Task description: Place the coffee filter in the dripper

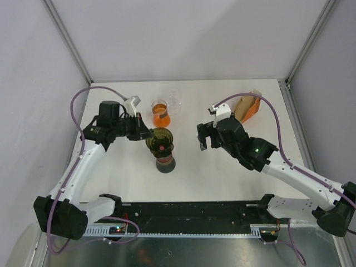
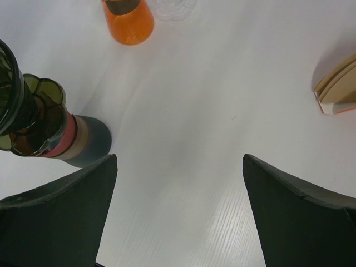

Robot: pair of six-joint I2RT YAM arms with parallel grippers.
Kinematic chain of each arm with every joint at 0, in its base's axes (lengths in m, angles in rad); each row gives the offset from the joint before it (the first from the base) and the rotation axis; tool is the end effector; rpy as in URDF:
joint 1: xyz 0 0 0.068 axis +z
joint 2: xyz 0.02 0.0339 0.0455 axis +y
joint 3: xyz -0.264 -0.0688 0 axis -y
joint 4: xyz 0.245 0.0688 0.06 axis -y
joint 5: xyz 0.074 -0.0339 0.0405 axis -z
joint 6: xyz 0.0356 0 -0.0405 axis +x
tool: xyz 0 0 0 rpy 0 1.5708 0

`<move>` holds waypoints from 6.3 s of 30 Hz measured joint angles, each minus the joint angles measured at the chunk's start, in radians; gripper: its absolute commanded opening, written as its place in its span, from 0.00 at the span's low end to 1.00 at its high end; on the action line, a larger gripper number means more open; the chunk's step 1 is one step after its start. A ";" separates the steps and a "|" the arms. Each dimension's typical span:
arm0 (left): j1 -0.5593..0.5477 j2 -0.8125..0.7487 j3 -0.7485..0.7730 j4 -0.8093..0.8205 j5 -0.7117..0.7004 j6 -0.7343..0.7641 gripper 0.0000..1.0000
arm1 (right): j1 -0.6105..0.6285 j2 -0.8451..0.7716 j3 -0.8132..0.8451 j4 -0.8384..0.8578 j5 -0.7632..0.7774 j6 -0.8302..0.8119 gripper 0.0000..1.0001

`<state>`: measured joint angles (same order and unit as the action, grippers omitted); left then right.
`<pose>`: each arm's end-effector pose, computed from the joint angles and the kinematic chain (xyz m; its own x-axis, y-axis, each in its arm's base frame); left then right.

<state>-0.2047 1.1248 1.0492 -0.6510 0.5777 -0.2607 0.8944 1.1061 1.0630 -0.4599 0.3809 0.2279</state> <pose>0.2237 -0.0663 0.3240 -0.7754 -0.0596 -0.6287 0.3830 0.7472 -0.5432 0.1623 0.1811 0.3473 -0.4115 -0.1775 -0.8940 -0.4384 0.8985 0.0234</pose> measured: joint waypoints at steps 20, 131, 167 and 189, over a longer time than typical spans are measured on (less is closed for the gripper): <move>-0.024 -0.014 -0.071 0.037 -0.002 0.000 0.00 | -0.007 0.000 0.000 0.000 0.001 -0.020 0.99; 0.317 0.126 0.046 0.156 0.064 0.209 0.93 | -0.583 1.009 0.453 0.198 0.351 -0.150 0.63; 0.332 0.124 0.044 0.156 0.134 0.209 0.94 | -0.665 0.730 0.140 0.323 0.012 -0.179 0.65; 0.344 0.124 0.044 0.156 0.160 0.209 0.94 | -0.526 0.735 0.137 0.354 0.197 -0.152 0.37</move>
<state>0.1390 1.2491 1.0935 -0.4950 0.7380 -0.0521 0.3683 1.8408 1.2003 -0.1059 0.5777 0.0761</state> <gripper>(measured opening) 0.940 0.381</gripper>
